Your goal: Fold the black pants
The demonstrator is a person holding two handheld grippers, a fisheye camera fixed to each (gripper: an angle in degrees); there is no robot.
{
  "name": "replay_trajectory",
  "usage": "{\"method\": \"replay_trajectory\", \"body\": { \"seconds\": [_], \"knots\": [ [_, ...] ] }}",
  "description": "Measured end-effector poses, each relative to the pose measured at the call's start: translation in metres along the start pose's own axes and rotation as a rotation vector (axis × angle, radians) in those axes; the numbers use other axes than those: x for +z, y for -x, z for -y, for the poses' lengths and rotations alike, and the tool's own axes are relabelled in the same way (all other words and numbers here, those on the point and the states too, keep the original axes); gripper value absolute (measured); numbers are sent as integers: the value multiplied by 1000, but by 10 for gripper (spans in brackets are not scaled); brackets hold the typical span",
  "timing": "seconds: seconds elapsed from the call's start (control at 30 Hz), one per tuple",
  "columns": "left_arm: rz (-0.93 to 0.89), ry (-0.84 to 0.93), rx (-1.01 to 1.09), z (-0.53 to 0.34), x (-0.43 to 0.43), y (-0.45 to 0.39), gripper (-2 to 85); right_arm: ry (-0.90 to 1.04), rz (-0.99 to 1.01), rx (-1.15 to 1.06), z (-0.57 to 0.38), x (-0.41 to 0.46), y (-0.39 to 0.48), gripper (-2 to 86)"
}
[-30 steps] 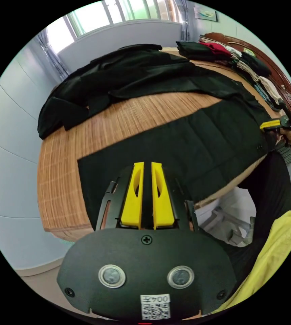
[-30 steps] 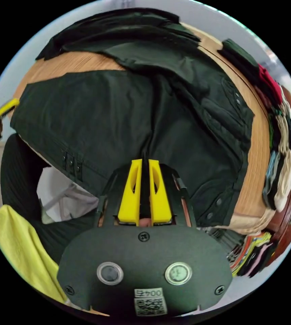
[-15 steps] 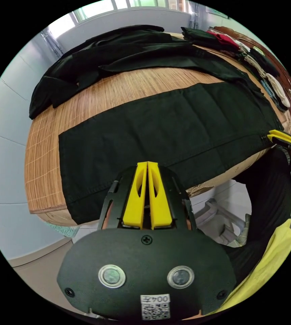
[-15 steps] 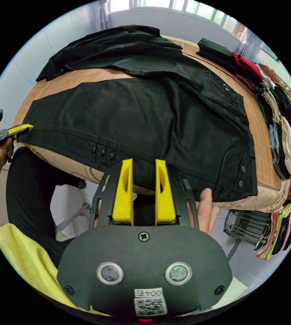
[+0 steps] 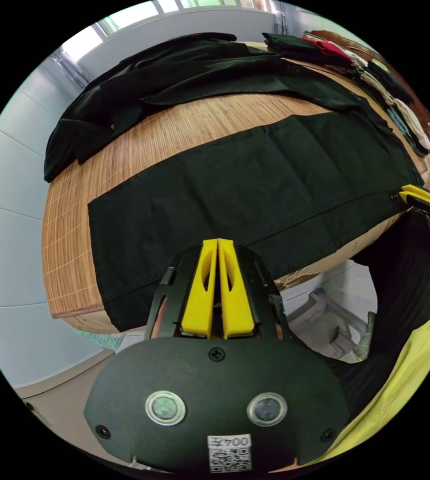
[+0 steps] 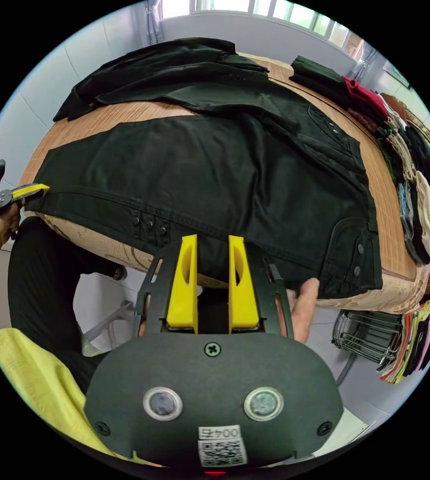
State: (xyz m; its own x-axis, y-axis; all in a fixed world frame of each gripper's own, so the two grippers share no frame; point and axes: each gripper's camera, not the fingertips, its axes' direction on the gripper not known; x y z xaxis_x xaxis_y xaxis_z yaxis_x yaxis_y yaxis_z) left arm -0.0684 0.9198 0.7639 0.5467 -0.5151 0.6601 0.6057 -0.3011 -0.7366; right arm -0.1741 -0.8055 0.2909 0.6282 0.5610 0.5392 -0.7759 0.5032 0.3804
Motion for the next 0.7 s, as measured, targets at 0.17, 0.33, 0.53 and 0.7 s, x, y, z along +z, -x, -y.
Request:
{"method": "replay_trajectory", "body": {
  "seconds": [0.17,0.33,0.53,0.7],
  "knots": [
    [-50,2,-10,0,-1,13,4,5,23,5,1,-3,-3,93],
    [-77,3,-3,1,-2,21,6,-1,55,21,1,-9,-9,83],
    [-69,-4,4,1,-5,24,7,3,74,44,4,-14,-14,71],
    [-43,0,40,3,-8,20,5,3,65,41,7,-19,-13,68]
  ]
}}
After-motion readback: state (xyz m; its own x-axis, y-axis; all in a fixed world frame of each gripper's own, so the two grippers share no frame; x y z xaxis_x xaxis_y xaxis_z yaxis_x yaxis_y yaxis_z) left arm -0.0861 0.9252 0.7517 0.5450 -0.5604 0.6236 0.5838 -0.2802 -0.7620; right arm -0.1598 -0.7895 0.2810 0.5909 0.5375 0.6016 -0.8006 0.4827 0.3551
